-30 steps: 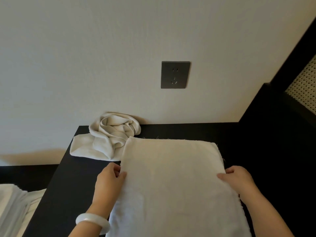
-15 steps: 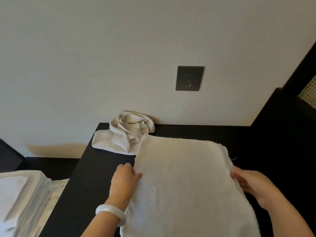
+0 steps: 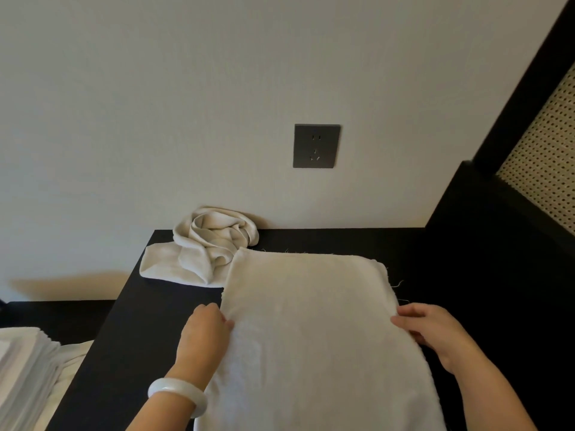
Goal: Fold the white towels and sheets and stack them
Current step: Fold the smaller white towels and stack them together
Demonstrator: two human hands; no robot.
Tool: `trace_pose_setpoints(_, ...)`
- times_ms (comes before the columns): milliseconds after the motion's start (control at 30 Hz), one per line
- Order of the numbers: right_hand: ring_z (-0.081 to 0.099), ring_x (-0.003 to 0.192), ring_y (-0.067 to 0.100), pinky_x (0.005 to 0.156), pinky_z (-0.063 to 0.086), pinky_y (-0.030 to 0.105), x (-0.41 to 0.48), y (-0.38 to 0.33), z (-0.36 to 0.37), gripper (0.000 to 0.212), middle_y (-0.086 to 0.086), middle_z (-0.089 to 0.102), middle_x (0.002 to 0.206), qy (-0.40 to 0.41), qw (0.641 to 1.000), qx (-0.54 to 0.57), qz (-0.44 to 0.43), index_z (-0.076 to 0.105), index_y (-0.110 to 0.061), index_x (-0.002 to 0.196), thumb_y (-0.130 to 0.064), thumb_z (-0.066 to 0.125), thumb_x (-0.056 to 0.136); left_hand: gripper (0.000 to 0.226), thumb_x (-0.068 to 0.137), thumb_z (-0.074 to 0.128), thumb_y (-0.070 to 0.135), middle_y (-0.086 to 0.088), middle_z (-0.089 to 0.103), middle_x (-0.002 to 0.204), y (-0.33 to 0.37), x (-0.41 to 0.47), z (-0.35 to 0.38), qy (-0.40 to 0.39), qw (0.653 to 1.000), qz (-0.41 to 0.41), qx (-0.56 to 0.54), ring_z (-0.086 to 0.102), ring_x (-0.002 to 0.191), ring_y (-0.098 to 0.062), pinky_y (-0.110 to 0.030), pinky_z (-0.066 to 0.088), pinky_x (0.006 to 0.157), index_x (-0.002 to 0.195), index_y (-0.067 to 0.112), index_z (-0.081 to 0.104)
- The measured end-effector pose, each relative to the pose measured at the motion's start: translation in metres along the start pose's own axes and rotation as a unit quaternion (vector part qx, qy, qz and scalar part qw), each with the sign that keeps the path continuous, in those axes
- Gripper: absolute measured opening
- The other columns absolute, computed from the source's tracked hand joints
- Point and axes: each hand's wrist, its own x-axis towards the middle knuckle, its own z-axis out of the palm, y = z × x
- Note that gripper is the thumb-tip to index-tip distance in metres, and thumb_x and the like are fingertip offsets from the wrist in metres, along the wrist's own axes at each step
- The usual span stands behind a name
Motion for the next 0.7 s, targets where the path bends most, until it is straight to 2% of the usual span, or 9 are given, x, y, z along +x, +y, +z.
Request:
trace_pose_setpoints(67, 0.071, 0.082, 0.026, 0.067, 0.055, 0.035, 0.002, 0.002, 0.000, 0.011, 0.007, 0.075, 0.085, 0.012, 1.000, 0.015, 0.004, 0.071, -0.012, 0.095, -0.006, 0.073, 0.085, 0.018, 0.096, 0.058, 0.032, 0.000, 0.053, 0.099, -0.001, 0.002, -0.001, -0.012, 1.000, -0.001, 0.001, 0.056, 0.085, -0.016, -0.027, 0.047, 0.075, 0.098, 0.014, 0.057)
trace_pose_setpoints(100, 0.070, 0.083, 0.029, 0.073, 0.056, 0.040, 0.003, 0.003, 0.001, 0.008, 0.010, 0.075, 0.086, 0.022, 0.999, 0.023, 0.006, 0.072, -0.009, 0.095, -0.005, 0.071, 0.087, 0.018, 0.096, 0.059, 0.032, 0.001, 0.055, 0.097, -0.003, 0.003, -0.002, -0.019, 1.000, -0.008, -0.011, 0.056, 0.083, -0.015, -0.027, 0.047, 0.074, 0.096, 0.014, 0.058)
trace_pose_setpoints(200, 0.068, 0.086, 0.033, 0.089, 0.054, 0.049, 0.003, 0.005, 0.001, 0.007, 0.015, 0.074, 0.087, 0.046, 0.998, 0.043, 0.013, 0.073, -0.005, 0.092, -0.005, 0.065, 0.091, 0.016, 0.094, 0.064, 0.029, -0.001, 0.059, 0.086, -0.006, 0.008, -0.007, -0.028, 0.996, -0.040, -0.073, 0.056, 0.075, -0.014, -0.025, 0.042, 0.061, 0.086, 0.016, 0.058)
trace_pose_setpoints(267, 0.067, 0.085, 0.034, 0.085, 0.054, 0.047, 0.002, 0.005, 0.001, 0.008, 0.017, 0.073, 0.088, 0.055, 0.996, 0.063, 0.019, 0.073, -0.003, 0.093, -0.005, 0.065, 0.091, 0.017, 0.093, 0.066, 0.028, -0.003, 0.062, 0.083, -0.008, 0.011, -0.009, -0.038, 0.993, -0.052, -0.100, 0.058, 0.073, -0.016, -0.024, 0.040, 0.057, 0.084, 0.015, 0.060)
trace_pose_setpoints(400, 0.065, 0.083, 0.035, 0.080, 0.052, 0.044, 0.002, 0.002, 0.000, 0.008, 0.020, 0.072, 0.088, 0.061, 0.994, 0.092, 0.025, 0.072, 0.001, 0.091, -0.005, 0.067, 0.090, 0.018, 0.090, 0.070, 0.027, -0.007, 0.068, 0.080, -0.011, 0.012, -0.012, -0.050, 0.986, -0.067, -0.147, 0.064, 0.075, -0.021, -0.027, 0.046, 0.063, 0.081, 0.012, 0.064)
trace_pose_setpoints(567, 0.067, 0.073, 0.031, 0.066, 0.050, 0.036, 0.002, 0.002, 0.002, 0.021, 0.018, 0.073, 0.080, 0.074, 0.989, 0.129, 0.018, 0.073, 0.001, 0.083, -0.016, 0.067, 0.092, 0.020, 0.086, 0.074, 0.028, -0.006, 0.070, 0.077, -0.015, 0.013, -0.014, -0.071, 0.975, -0.088, -0.194, 0.067, 0.074, -0.022, -0.028, 0.048, 0.061, 0.079, 0.011, 0.068)
trace_pose_setpoints(700, 0.069, 0.075, 0.031, 0.066, 0.052, 0.037, 0.005, 0.006, 0.002, 0.008, 0.016, 0.074, 0.076, 0.075, 0.990, 0.115, 0.019, 0.073, 0.000, 0.083, -0.004, 0.069, 0.088, 0.020, 0.086, 0.074, 0.028, -0.007, 0.073, 0.077, -0.019, 0.014, -0.016, -0.074, 0.968, -0.104, -0.215, 0.069, 0.075, -0.023, -0.032, 0.052, 0.066, 0.078, 0.009, 0.069)
